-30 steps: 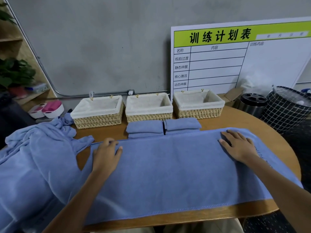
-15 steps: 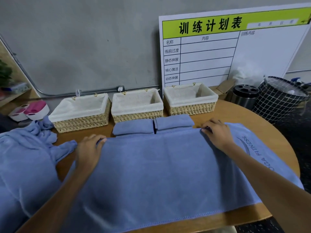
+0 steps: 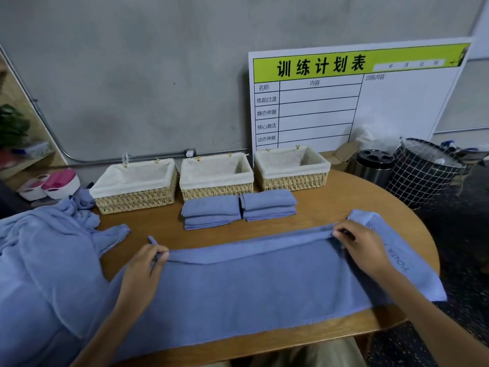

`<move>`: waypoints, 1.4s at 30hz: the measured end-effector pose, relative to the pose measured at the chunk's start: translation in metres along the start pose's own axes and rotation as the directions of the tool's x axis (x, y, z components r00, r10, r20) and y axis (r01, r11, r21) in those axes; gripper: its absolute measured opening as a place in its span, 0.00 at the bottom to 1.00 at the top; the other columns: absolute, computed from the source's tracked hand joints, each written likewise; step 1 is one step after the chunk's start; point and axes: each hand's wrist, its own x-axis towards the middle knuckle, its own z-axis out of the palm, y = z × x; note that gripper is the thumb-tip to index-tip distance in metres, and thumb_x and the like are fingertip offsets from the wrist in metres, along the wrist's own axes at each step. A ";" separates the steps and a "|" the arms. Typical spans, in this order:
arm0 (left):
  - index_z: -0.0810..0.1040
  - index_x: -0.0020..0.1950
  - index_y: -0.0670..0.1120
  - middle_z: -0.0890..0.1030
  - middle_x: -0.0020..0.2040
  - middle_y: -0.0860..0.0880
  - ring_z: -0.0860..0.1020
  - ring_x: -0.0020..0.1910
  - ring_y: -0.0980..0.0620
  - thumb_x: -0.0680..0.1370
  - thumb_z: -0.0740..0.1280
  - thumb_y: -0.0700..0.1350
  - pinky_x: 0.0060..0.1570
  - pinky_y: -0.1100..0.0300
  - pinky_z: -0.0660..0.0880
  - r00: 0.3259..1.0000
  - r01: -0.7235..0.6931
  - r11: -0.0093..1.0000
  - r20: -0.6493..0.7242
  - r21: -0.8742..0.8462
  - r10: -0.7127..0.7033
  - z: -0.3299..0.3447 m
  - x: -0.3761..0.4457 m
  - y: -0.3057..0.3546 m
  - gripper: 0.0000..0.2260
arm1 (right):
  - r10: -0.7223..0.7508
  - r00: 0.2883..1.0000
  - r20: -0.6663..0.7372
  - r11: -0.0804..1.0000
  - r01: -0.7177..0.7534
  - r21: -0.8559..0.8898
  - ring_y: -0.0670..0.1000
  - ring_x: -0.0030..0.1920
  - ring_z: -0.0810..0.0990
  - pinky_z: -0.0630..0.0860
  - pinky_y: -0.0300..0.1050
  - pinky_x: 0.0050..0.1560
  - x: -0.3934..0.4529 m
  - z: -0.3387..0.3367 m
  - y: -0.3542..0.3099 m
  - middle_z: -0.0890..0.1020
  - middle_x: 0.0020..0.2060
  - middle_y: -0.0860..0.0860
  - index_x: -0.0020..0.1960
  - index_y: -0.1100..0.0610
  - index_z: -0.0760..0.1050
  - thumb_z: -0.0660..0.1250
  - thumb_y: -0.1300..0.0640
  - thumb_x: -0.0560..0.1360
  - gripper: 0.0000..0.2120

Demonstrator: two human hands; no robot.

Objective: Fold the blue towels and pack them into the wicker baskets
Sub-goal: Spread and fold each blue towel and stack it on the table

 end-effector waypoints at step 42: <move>0.81 0.47 0.50 0.77 0.44 0.54 0.79 0.41 0.51 0.80 0.68 0.49 0.39 0.56 0.76 0.983 -0.183 0.945 0.042 0.272 0.178 -0.025 -0.025 -0.027 0.05 | -0.178 0.980 0.091 0.966 0.192 -0.174 0.48 0.44 0.80 0.77 0.50 0.38 -0.012 -0.027 0.026 0.79 0.47 0.42 0.49 0.41 0.78 0.69 0.57 0.78 0.09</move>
